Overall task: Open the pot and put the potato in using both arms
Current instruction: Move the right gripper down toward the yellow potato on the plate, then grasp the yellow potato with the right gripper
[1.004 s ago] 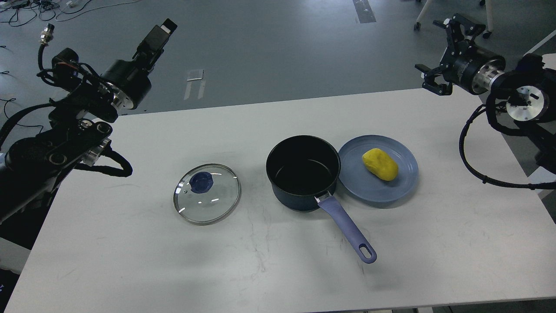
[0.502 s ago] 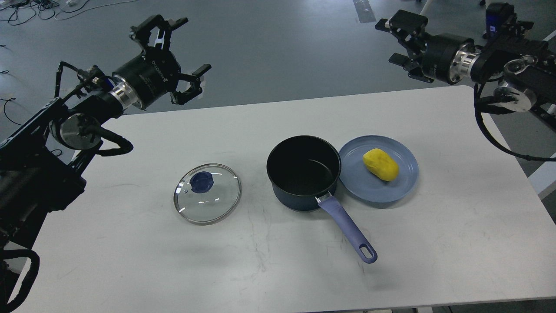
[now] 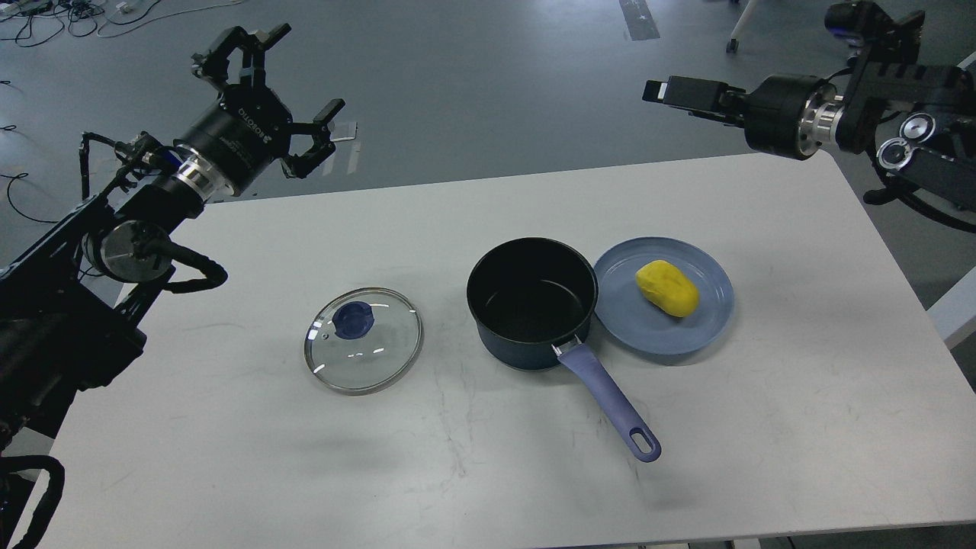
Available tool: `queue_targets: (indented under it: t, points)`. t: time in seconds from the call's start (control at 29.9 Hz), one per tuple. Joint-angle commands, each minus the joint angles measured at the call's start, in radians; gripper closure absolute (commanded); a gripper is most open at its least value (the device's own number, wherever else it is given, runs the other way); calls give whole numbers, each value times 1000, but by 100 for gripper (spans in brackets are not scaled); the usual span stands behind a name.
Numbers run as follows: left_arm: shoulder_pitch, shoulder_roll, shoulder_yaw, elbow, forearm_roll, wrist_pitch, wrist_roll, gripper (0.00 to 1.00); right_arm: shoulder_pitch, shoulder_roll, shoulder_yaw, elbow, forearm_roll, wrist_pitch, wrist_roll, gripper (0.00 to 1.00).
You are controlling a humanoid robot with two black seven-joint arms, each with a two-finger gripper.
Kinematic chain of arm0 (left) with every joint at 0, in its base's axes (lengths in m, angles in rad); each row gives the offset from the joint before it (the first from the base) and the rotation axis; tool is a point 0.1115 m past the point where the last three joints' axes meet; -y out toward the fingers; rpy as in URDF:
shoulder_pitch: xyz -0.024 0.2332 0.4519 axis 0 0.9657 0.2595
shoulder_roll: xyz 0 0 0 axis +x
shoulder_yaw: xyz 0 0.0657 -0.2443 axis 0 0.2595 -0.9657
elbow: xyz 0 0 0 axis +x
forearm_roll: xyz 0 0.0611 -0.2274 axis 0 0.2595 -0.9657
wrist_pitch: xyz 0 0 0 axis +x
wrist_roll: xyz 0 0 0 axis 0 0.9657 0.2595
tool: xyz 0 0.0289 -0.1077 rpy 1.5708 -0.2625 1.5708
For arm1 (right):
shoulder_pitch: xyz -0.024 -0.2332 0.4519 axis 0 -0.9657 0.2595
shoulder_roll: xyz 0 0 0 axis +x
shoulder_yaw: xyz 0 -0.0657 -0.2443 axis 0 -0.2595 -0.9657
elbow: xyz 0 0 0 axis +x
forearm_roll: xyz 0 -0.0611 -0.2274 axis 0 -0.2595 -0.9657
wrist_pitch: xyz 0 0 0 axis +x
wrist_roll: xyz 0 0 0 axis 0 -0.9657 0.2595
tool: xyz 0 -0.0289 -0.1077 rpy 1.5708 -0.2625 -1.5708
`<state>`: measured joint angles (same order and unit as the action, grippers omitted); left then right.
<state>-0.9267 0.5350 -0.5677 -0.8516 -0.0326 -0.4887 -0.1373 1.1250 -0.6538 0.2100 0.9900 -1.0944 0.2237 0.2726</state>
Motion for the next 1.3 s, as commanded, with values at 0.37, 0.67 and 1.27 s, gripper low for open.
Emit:
queue_targets:
  t: [0.37,0.67,1.27]
  points:
    - [25,-1,8,-9,2,0,-58,2,-25,-66,-228,38,-166,-57,-4,7]
    - [29,-7,9,-30,2,0,-156,2,-33,-61,-288,79,-269,-57,-3,12]
    - [38,17,-4,-40,0,0,-168,2,-28,95,-374,-34,-289,-58,-3,20]
